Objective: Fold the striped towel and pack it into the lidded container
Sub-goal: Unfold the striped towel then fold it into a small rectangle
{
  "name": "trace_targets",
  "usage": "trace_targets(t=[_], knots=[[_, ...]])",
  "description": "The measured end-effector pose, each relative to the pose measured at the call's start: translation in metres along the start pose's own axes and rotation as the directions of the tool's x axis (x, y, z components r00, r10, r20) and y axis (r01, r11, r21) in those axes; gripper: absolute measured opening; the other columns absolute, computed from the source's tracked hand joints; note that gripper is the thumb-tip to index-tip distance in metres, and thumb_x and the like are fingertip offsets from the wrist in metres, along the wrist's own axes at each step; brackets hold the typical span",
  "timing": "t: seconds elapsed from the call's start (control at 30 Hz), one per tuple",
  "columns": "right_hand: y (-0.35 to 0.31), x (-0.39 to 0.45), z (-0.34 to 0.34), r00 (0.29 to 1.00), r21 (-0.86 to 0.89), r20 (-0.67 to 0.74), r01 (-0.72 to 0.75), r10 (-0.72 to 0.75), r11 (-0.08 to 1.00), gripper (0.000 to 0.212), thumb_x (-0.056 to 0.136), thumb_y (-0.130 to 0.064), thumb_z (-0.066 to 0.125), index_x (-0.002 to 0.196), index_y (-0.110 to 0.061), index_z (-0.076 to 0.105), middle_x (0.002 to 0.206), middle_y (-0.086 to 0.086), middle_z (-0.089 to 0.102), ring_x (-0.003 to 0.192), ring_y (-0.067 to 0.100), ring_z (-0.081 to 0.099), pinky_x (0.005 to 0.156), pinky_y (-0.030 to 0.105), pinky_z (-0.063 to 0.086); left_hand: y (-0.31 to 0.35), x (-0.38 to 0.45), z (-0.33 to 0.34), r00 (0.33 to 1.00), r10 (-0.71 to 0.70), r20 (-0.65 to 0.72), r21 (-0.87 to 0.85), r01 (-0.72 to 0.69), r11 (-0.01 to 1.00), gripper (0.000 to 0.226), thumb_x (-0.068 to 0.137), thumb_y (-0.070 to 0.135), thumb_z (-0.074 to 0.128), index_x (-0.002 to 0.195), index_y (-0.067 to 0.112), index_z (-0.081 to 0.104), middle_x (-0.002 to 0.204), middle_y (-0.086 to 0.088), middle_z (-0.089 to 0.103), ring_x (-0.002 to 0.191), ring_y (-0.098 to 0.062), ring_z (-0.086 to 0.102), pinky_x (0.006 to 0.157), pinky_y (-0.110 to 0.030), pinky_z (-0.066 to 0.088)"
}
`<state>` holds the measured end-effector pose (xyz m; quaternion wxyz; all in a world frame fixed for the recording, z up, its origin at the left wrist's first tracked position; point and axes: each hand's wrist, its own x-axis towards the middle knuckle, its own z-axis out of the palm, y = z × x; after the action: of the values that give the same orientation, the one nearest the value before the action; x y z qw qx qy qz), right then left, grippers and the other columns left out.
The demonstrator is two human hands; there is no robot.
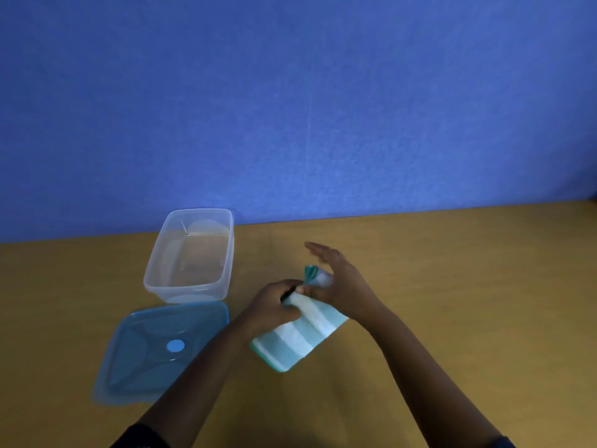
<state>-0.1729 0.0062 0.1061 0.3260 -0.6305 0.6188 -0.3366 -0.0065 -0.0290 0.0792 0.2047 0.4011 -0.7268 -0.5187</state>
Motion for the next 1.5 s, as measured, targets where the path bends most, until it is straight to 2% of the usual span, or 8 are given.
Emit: trace_targets(t=[0.3,0.47,0.63,0.73,0.9,1.0,1.23,1.5], knots=[[0.01,-0.002,-0.016,0.917,0.033,0.328,-0.252,0.228,0.967,0.064,0.067,-0.062,0.068,0.124,-0.041,0.05,0.118,-0.019,0.058,0.106,0.001,0.055,0.085,0.022,0.043,0.012,-0.003,-0.007,0.996,0.0,0.091,0.053,-0.005,0.999,0.043,0.065,0.022,0.054,0.108,0.022,0.056,0.095,0.007,0.06,0.085,-0.004,0.057,0.067,-0.005,0.042],[0.012,-0.006,-0.014,0.976,0.244,0.086,-0.218,0.202,0.945,0.024,0.069,-0.044,0.077,0.088,-0.032,0.071,0.085,-0.01,0.074,0.077,0.0,0.068,0.065,0.016,0.051,0.011,-0.002,-0.013,0.999,-0.023,-0.024,0.074,0.025,0.997,0.037,0.074,0.026,0.064,0.109,0.018,0.056,0.101,0.005,0.061,0.091,-0.011,0.058,0.076,-0.021,0.044],[0.012,-0.006,-0.012,0.963,0.407,-0.049,-0.223,0.265,0.886,0.01,0.071,-0.033,0.078,0.076,-0.026,0.073,0.07,-0.012,0.073,0.065,0.001,0.065,0.055,0.014,0.05,0.008,-0.004,-0.031,0.981,0.003,-0.196,0.005,-0.002,1.0,0.022,0.081,0.01,0.068,0.101,0.013,0.063,0.089,-0.001,0.065,0.079,-0.009,0.059,0.065,-0.006,0.043],[0.014,-0.007,-0.012,0.951,0.494,-0.089,-0.216,0.297,0.842,0.014,0.072,-0.032,0.077,0.079,-0.022,0.073,0.073,-0.006,0.074,0.068,0.006,0.068,0.055,0.018,0.052,0.003,-0.008,-0.037,0.953,-0.071,-0.295,-0.265,-0.01,0.964,0.028,0.084,0.008,0.062,0.112,0.007,0.059,0.086,0.0,0.062,0.079,-0.009,0.057,0.07,-0.014,0.045],[0.011,-0.004,-0.017,0.934,0.596,-0.167,-0.161,0.317,0.787,0.007,0.077,-0.031,0.073,0.078,-0.024,0.072,0.074,-0.006,0.075,0.068,0.009,0.068,0.056,0.022,0.054,-0.006,-0.017,-0.03,0.965,-0.188,-0.183,-0.777,-0.025,0.63,0.06,0.07,0.052,0.061,0.115,0.013,0.055,0.102,-0.008,0.062,0.099,-0.024,0.055,0.08,-0.035,0.043],[0.011,-0.003,-0.019,0.931,0.552,-0.22,-0.127,0.29,0.824,0.008,0.077,-0.033,0.073,0.079,-0.026,0.072,0.076,-0.006,0.074,0.07,0.008,0.068,0.063,0.027,0.054,-0.005,-0.019,-0.02,0.977,-0.152,-0.147,-0.753,-0.011,0.657,0.089,0.041,0.074,0.073,0.107,0.016,0.061,0.097,0.003,0.073,0.096,-0.013,0.065,0.082,-0.031,0.052],[0.008,-0.001,-0.017,0.929,0.409,-0.305,-0.07,0.209,0.91,0.066,0.077,-0.04,0.072,0.133,-0.04,0.038,0.108,-0.026,0.051,0.101,-0.017,0.048,0.082,0.011,0.042,0.014,-0.017,0.0,0.785,-0.182,-0.592,-0.328,-0.029,0.944,0.032,0.08,0.037,0.062,0.098,0.011,0.064,0.09,-0.008,0.068,0.088,-0.027,0.063,0.081,-0.039,0.049],[0.019,0.001,-0.005,0.906,0.306,-0.398,-0.016,0.143,0.952,0.05,0.095,-0.03,0.049,0.141,-0.03,0.031,0.067,-0.005,0.048,0.054,-0.004,0.047,0.055,0.012,0.042,0.014,-0.011,-0.004,0.739,-0.094,-0.667,-0.166,-0.025,0.986,0.006,0.087,0.029,0.061,0.087,0.023,0.062,0.074,0.015,0.062,0.071,-0.007,0.057,0.063,-0.024,0.042]])
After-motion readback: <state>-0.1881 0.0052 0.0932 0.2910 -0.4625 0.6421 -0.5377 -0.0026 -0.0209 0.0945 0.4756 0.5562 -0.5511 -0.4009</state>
